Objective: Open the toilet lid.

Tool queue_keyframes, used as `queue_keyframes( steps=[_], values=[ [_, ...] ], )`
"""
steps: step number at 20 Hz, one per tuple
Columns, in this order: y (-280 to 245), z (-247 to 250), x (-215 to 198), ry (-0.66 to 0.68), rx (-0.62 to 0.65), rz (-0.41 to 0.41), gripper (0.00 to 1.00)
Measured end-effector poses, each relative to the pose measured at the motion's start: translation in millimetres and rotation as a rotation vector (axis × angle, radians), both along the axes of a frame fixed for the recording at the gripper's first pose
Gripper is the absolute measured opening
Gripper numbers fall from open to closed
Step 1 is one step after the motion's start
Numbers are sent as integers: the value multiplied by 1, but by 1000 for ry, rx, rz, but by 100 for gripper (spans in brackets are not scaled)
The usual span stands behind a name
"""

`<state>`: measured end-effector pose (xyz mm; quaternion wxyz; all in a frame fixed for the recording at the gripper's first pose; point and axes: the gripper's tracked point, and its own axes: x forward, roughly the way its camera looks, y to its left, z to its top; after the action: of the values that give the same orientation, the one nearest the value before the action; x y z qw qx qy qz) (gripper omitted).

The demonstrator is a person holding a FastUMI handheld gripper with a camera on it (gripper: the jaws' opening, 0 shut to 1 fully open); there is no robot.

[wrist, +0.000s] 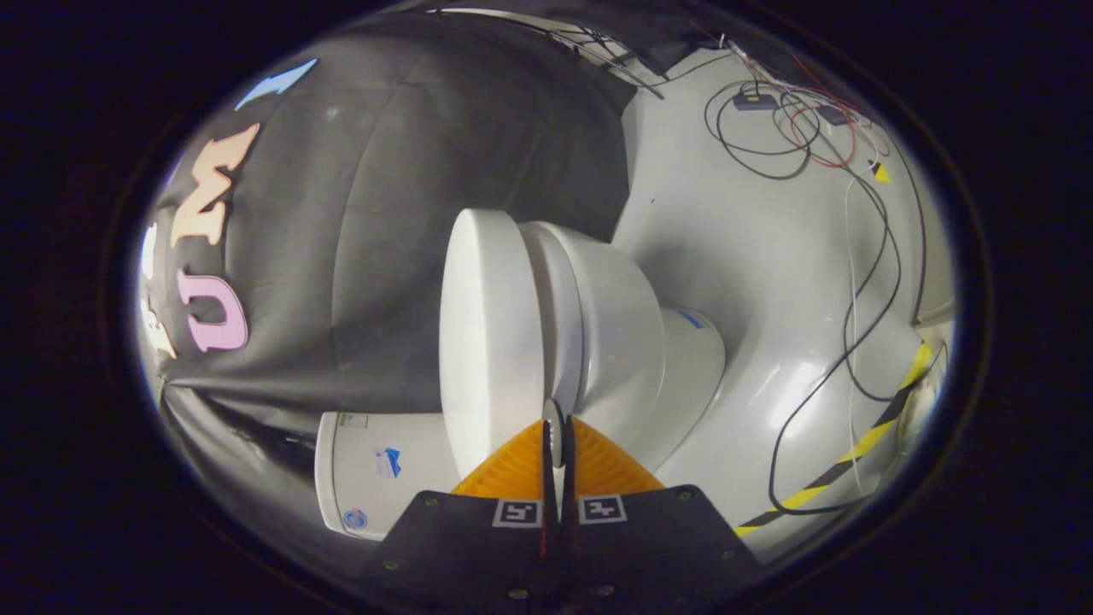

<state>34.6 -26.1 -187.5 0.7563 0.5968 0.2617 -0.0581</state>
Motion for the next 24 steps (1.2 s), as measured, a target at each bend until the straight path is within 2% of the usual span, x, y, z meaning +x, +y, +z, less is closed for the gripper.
queue_keyframes(
  steps=[4,7,12,15,17,18,19,24],
  values=[
    [-5,3,1,-33,-29,10,1],
    [-6,-3,0,-9,-28,-9,1],
    [0,-12,0,25,100,-66,1],
    [7,-9,5,-17,141,-27,1],
    [6,-3,3,-41,50,9,1],
    [23,-17,16,-40,-14,11,1],
    [12,-10,17,-55,-42,19,1],
    [1,6,4,-67,-100,21,1]
  ],
)
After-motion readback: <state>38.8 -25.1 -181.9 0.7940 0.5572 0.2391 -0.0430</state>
